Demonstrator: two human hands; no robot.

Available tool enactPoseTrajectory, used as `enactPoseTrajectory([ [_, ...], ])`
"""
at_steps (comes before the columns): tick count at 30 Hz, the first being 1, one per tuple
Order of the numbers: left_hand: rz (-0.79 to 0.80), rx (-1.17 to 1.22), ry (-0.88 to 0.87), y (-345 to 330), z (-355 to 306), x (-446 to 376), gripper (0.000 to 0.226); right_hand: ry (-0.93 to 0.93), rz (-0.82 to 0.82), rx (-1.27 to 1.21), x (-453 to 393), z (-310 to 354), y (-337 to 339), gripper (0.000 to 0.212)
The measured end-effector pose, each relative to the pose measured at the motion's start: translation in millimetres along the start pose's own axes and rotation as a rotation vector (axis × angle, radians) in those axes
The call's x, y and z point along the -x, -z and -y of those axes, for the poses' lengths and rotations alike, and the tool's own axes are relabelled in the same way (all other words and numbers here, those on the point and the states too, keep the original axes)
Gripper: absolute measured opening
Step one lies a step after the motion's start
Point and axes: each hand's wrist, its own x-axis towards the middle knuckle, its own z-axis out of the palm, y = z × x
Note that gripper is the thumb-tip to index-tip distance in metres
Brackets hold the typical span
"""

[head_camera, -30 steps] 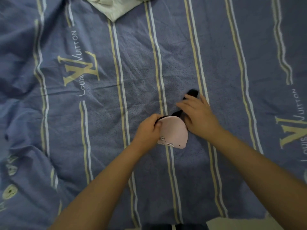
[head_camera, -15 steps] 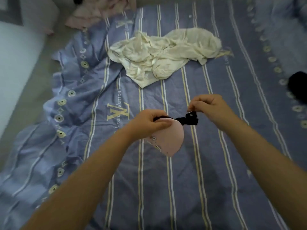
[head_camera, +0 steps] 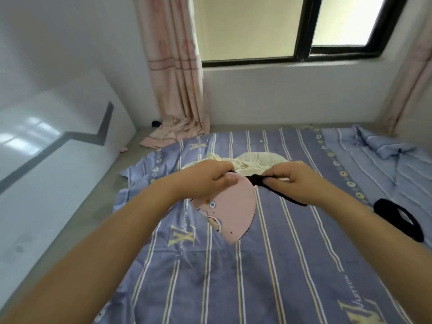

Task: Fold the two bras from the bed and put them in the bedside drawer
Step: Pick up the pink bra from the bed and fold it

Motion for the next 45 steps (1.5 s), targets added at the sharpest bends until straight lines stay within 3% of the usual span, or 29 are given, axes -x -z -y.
enactPoseTrajectory([
  [3,0.057,-0.126,-0.011,13,-15,-2,0.037,0.016,0.044,-0.001,-2,13,21,0.014],
  [7,0.056,-0.195,-0.058,31,-23,-4,0.016,0.004,0.073,-0.253,-8,12,44,0.037],
  [10,0.092,-0.252,-0.096,37,-22,-5,0.016,0.016,0.29,-0.467,-11,2,64,0.023],
  [12,0.041,-0.285,-0.088,39,-21,-9,0.017,0.036,0.381,-0.69,-12,-8,74,0.026],
  [15,-0.13,-0.332,-0.029,46,-16,-16,0.015,0.159,0.337,-0.939,-14,-13,76,0.029],
  [17,-0.129,-0.327,-0.017,46,-15,-21,0.015,0.257,0.287,-1.112,-14,-10,71,0.007],
  [20,-0.108,-0.32,-0.074,39,-15,-27,0.015,0.299,0.169,-1.327,-24,-4,63,0.028],
  [22,-0.132,-0.282,-0.129,33,-15,-30,0.013,0.171,-0.102,-1.133,-39,-1,60,0.052],
  [24,-0.195,-0.271,-0.177,31,-13,-30,0.012,-0.001,-0.433,-0.483,-50,-4,57,0.057],
  [25,-0.229,-0.266,-0.201,31,-10,-29,0.013,-0.036,-0.45,-0.073,-52,-10,55,0.055],
  [27,-0.279,-0.271,-0.226,32,-5,-27,0.017,-0.079,-0.277,0.549,-53,-23,46,0.053],
  [30,-0.323,-0.261,-0.235,31,-1,-24,0.019,-0.018,-0.056,0.894,-50,-22,31,0.051],
  [34,-0.385,-0.231,-0.22,27,4,-21,0.021,0.118,0.183,0.86,-48,-13,26,0.047],
  [38,-0.475,-0.214,-0.247,24,11,-18,0.018,0.043,0.206,0.314,-49,-13,36,0.034],
  [42,-0.57,-0.133,-0.263,19,9,-18,0.028,-0.027,0.143,0.164,-46,-13,28,0.042],
  [45,-0.736,0.138,-0.199,14,1,-19,0.026,-0.045,-0.09,-0.093,-42,-16,19,0.031],
])
